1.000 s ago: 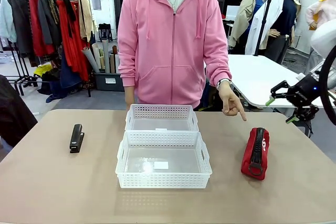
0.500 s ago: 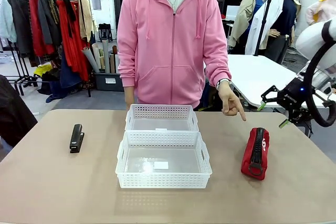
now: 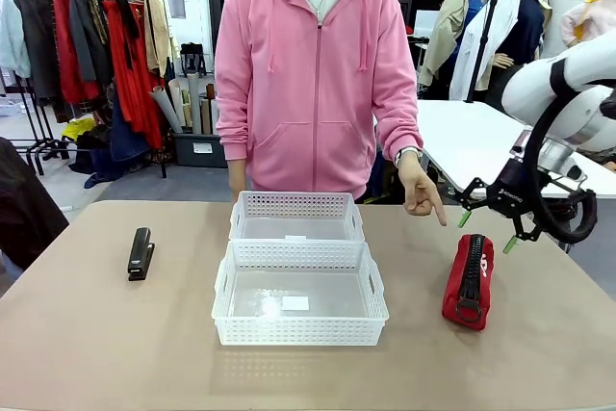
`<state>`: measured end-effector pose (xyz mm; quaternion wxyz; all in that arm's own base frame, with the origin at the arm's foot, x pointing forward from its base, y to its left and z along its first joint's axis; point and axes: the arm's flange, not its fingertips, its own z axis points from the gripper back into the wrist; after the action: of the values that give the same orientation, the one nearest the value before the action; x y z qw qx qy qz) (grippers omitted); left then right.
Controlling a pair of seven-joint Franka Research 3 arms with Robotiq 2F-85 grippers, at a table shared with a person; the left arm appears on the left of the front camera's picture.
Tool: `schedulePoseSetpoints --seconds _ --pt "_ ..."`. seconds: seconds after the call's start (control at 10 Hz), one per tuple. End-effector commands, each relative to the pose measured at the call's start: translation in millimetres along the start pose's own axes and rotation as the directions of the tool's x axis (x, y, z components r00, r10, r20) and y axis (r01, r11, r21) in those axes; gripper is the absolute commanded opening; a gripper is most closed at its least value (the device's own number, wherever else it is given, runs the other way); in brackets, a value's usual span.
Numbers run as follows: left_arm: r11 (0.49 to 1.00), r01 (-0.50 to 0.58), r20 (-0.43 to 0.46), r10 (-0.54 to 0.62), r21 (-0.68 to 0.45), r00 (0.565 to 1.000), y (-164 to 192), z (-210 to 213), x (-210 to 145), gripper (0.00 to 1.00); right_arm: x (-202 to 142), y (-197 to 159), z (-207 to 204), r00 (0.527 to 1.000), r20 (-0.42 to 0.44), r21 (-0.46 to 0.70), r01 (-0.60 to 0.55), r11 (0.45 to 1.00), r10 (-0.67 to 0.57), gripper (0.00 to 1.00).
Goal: Distribute items into two baskets.
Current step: Pick up the Pencil pouch that the person points to.
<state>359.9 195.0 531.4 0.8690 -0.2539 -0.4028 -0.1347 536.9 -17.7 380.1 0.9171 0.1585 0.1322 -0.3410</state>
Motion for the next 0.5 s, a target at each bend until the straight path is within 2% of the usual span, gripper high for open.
schedulePoseSetpoints --seconds 0.0,0.2,0.4 --pt "1.000 0.015 0.022 -0.015 -0.015 1.000 2 0 0 1.00 -4 13 -2 0.999 0.025 -0.085 0.034 0.996 -0.032 1.00" --pt "1.000 0.015 0.022 -0.015 -0.015 1.000 2 0 0 1.00 -2 14 -23 0.992 0.109 -0.177 0.078 0.981 -0.059 1.00" --pt "1.000 0.015 0.022 -0.015 -0.015 1.000 2 0 0 1.00 -4 11 -36 0.987 0.156 -0.204 0.072 0.976 -0.041 1.00"
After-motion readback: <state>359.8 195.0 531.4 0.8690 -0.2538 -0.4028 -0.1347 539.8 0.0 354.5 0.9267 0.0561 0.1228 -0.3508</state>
